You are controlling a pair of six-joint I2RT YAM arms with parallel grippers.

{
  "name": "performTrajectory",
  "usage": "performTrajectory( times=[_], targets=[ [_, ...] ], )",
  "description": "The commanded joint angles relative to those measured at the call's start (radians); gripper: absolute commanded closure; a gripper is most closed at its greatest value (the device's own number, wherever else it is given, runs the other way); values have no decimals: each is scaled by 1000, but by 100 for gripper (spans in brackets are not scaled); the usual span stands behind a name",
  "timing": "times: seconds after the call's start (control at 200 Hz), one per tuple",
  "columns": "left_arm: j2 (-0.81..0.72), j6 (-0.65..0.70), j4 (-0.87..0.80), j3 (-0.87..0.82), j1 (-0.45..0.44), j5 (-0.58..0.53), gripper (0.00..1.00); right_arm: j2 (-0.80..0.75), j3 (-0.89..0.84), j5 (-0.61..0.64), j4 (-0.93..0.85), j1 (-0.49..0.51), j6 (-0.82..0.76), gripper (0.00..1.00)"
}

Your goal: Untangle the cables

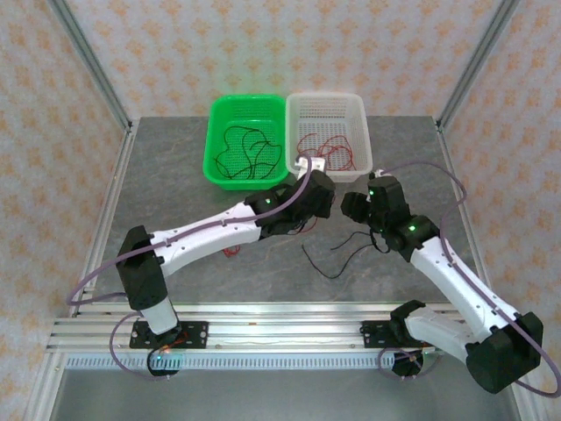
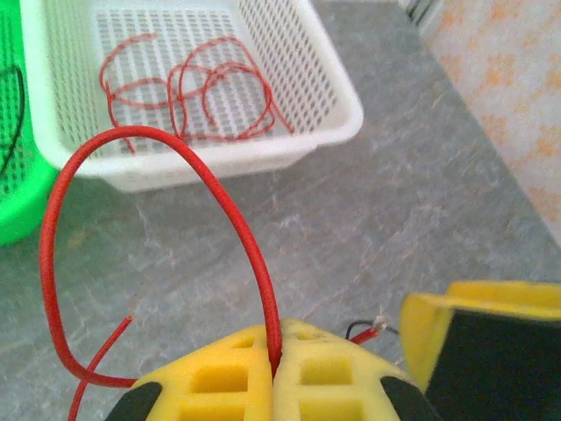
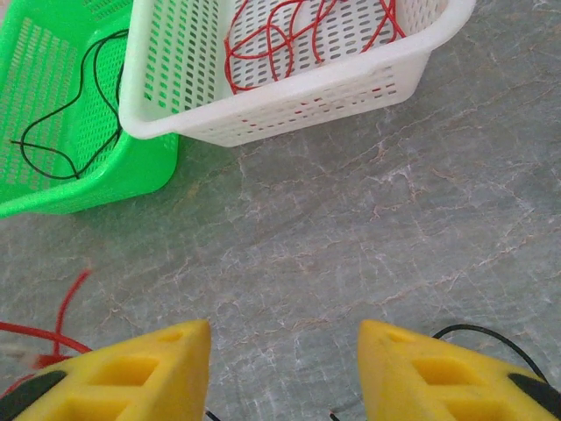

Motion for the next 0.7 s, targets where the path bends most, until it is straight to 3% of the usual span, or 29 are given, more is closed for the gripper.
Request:
performTrajectory(
  times=[0.0,0.33,0.501,0.696],
  targets=[
    [21,78,-80,122,19,-70,100,-39,-18,20,7,-7,23,53],
    [195,247,-91,470,167,17,100,-86,-102,14,-12,-7,51,53],
    [360,354,-77,674,227,61,100,-115,-112,26,-28,-8,57,53],
    [455,458,31,753,261,105,100,-109,-105,35,-31,-7,56,53]
  ],
)
